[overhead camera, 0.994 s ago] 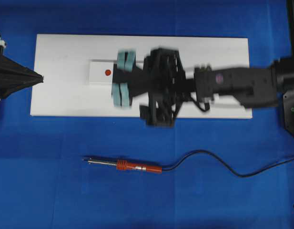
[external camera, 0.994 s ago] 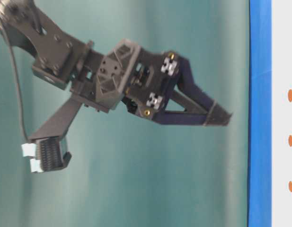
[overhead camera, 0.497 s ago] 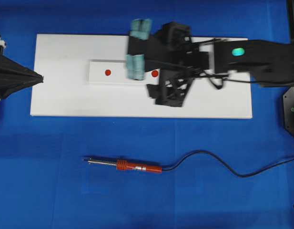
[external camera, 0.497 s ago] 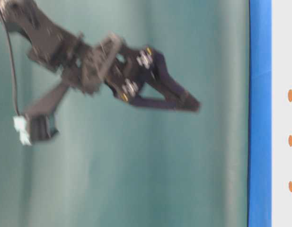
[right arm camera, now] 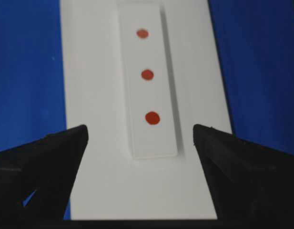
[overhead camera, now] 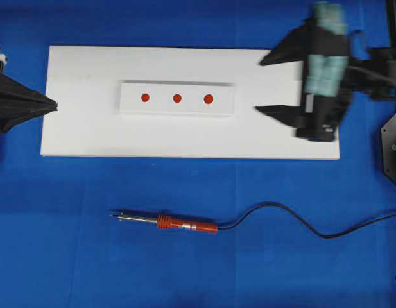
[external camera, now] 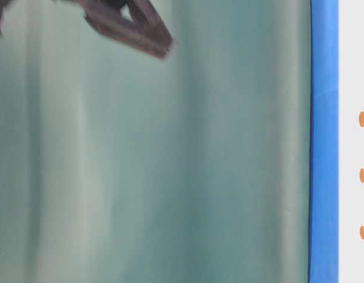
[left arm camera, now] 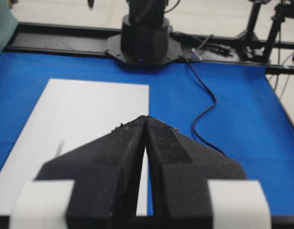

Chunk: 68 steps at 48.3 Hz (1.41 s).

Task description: Touch the tip of the soldering iron to the mark.

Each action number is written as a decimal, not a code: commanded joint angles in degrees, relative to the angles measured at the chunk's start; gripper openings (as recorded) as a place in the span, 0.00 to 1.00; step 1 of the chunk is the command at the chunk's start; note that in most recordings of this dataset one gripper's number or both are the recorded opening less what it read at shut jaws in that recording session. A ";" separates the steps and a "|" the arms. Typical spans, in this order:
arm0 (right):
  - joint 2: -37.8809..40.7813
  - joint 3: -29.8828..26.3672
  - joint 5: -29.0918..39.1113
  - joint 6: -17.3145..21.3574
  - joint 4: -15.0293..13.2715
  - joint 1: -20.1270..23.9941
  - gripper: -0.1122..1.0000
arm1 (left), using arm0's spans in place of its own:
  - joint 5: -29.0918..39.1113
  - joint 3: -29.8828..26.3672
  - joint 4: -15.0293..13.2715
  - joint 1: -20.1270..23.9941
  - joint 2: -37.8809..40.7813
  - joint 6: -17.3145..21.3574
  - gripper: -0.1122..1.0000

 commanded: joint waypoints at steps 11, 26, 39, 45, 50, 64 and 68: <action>-15.12 9.49 -2.64 0.18 -0.09 -0.79 0.88 | -0.26 -0.70 0.00 0.00 0.09 -0.09 0.12; -24.08 18.02 -5.01 0.18 0.00 -1.85 0.87 | -0.26 -0.62 0.09 0.00 0.18 -0.09 0.12; -26.19 24.26 -8.44 0.26 0.26 -2.11 0.86 | -0.18 -0.53 0.09 0.00 0.18 -0.09 0.12; -27.16 26.10 -10.20 0.35 0.26 -2.29 0.86 | -0.26 -0.35 0.09 0.00 0.18 -0.09 0.12; -27.69 26.89 -10.81 0.35 0.26 -2.37 0.86 | -0.26 -0.18 0.09 0.00 0.18 -0.09 0.12; -28.04 27.25 -10.72 0.35 0.26 -2.55 0.86 | -0.26 0.09 0.00 0.00 0.18 -0.09 0.12; -28.04 27.25 -10.72 0.35 0.26 -2.55 0.86 | -0.26 0.09 0.09 -0.09 0.18 -0.09 0.12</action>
